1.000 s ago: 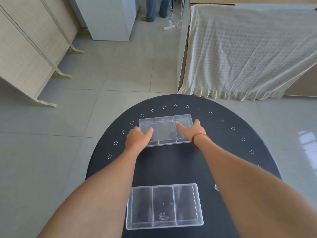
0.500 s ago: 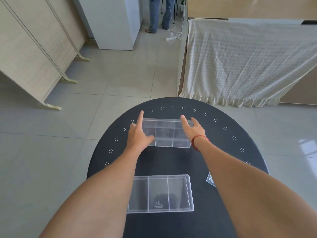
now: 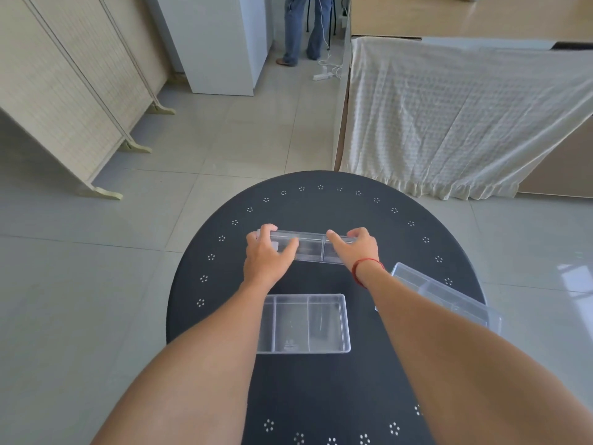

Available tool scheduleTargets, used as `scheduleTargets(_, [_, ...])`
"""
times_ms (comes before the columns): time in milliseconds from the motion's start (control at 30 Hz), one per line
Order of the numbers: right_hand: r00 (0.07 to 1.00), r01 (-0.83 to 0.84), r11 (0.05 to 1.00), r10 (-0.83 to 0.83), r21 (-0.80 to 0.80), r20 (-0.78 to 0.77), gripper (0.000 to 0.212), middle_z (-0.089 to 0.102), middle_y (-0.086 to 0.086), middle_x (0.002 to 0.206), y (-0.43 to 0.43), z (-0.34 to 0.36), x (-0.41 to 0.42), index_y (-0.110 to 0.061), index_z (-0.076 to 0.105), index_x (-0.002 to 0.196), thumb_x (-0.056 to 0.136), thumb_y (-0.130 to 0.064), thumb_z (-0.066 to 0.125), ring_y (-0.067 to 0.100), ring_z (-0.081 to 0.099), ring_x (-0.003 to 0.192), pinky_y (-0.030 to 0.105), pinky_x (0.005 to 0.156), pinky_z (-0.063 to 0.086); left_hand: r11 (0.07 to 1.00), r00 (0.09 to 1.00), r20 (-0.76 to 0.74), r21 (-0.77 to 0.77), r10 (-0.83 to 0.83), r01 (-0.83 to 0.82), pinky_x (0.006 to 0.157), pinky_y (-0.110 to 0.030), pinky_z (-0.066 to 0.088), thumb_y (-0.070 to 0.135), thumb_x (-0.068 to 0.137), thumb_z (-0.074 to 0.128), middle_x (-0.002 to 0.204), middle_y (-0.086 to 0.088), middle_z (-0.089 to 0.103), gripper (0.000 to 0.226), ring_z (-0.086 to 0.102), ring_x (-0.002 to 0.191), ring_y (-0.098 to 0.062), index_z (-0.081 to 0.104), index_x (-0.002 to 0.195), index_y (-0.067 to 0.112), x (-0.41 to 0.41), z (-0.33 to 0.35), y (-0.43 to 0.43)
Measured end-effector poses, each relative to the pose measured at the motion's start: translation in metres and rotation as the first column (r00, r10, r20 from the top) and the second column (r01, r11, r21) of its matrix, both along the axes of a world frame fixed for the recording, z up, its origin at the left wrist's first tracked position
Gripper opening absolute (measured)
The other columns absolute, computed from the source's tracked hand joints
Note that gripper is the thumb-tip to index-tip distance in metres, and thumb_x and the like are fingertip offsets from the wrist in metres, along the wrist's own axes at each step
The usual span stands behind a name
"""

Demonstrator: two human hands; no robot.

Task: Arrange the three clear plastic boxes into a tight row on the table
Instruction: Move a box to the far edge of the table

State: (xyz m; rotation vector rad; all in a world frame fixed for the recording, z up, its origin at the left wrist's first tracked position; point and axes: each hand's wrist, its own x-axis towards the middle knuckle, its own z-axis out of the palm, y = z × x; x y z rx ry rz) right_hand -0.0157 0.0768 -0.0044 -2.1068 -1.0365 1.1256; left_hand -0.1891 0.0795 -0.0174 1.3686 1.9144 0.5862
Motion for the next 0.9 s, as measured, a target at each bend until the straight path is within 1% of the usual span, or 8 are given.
scheduleTargets(100, [0.998,-0.056,0.998,0.056,-0.025,0.017,0.06,0.044,0.012,0.143,-0.006,0.004,-0.003,-0.01,0.047,0.137,0.089,-0.043,0.057,0.026,0.055,0.113,0.033,0.091,0.043,0.998,0.998,-0.03,0.046,0.049,-0.047,0.074,-0.032,0.046,0.051,0.086,0.054,0.123,-0.001,0.043,0.036,0.058,0.095,-0.023,0.051,0.112,0.028,0.001,0.002,-0.004])
scheduleTargets(200, [0.985,-0.151,0.985,0.157,-0.08,0.075,0.061,0.036,0.012,0.147,-0.015,0.003,-0.006,-0.01,0.044,0.141,0.089,-0.038,0.057,0.03,0.057,0.115,0.035,0.096,0.045,0.998,0.998,-0.026,0.028,0.058,-0.057,0.078,-0.035,0.048,0.042,0.082,0.058,0.116,-0.001,0.045,0.028,0.054,0.102,-0.024,0.053,0.105,0.026,-0.001,-0.001,-0.01])
scheduleTargets(300, [0.958,-0.239,0.963,0.255,-0.125,0.133,0.06,0.024,0.012,0.153,-0.026,-0.006,-0.007,-0.01,0.044,0.141,0.087,-0.03,0.061,0.035,0.059,0.113,0.036,0.096,0.047,1.0,1.0,-0.021,-0.016,0.015,-0.015,0.08,-0.033,0.045,0.033,0.081,0.061,0.121,-0.004,0.046,0.029,0.052,0.11,-0.025,0.056,0.108,0.024,-0.003,-0.011,-0.021])
scheduleTargets(500, [0.947,-0.247,0.96,0.268,-0.129,0.179,0.05,0.02,0.012,0.155,-0.027,-0.021,-0.009,-0.01,0.047,0.131,0.085,-0.021,0.063,0.038,0.058,0.109,0.038,0.092,0.049,0.999,0.999,-0.052,-0.034,-0.013,0.012,0.079,-0.033,0.046,0.031,0.083,0.063,0.125,-0.006,0.044,0.031,0.054,0.109,-0.027,0.055,0.111,0.021,-0.002,-0.023,-0.024])
scheduleTargets(600, [0.92,-0.268,0.952,0.299,-0.15,0.254,0.052,0.013,0.014,0.16,-0.023,-0.025,-0.011,-0.013,0.046,0.133,0.084,-0.022,0.063,0.038,0.038,0.136,0.044,0.108,0.041,0.996,0.98,-0.182,-0.067,-0.073,0.062,0.084,-0.037,0.048,0.037,0.085,0.062,0.134,-0.006,0.04,0.039,0.045,0.121,-0.026,0.051,0.119,0.021,0.0,-0.026,-0.023])
scheduleTargets(700, [0.856,-0.311,0.946,0.32,-0.091,0.406,0.059,0.003,0.014,0.164,-0.018,-0.023,-0.015,-0.014,0.039,0.142,0.089,-0.028,0.059,0.032,0.01,0.151,0.046,0.119,0.025,0.99,0.942,-0.313,0.024,-0.122,0.136,0.109,-0.043,0.036,0.04,0.089,0.059,0.157,-0.013,0.02,0.055,0.022,0.144,-0.03,0.042,0.139,0.025,0.003,-0.028,-0.019])
scheduleTargets(767, [0.845,-0.343,0.938,0.334,-0.058,0.418,0.062,0.003,0.013,0.164,-0.013,-0.021,-0.015,-0.016,0.035,0.146,0.09,-0.028,0.057,0.03,0.009,0.151,0.044,0.118,0.025,0.973,0.917,-0.359,0.083,-0.172,0.215,0.116,-0.042,0.027,0.039,0.092,0.055,0.161,-0.012,0.013,0.061,0.014,0.148,-0.029,0.034,0.147,0.024,0.005,-0.026,-0.013])
scheduleTargets(900, [0.782,-0.464,0.87,0.49,-0.167,0.385,0.068,0.009,0.009,0.164,-0.003,-0.024,-0.016,-0.02,0.029,0.151,0.09,-0.033,0.058,0.029,0.01,0.152,0.042,0.121,0.023,0.935,0.869,-0.379,0.028,-0.317,0.353,0.107,-0.041,0.037,0.042,0.094,0.051,0.16,-0.004,0.019,0.059,0.019,0.148,-0.022,0.035,0.147,0.024,0.009,-0.031,0.001])
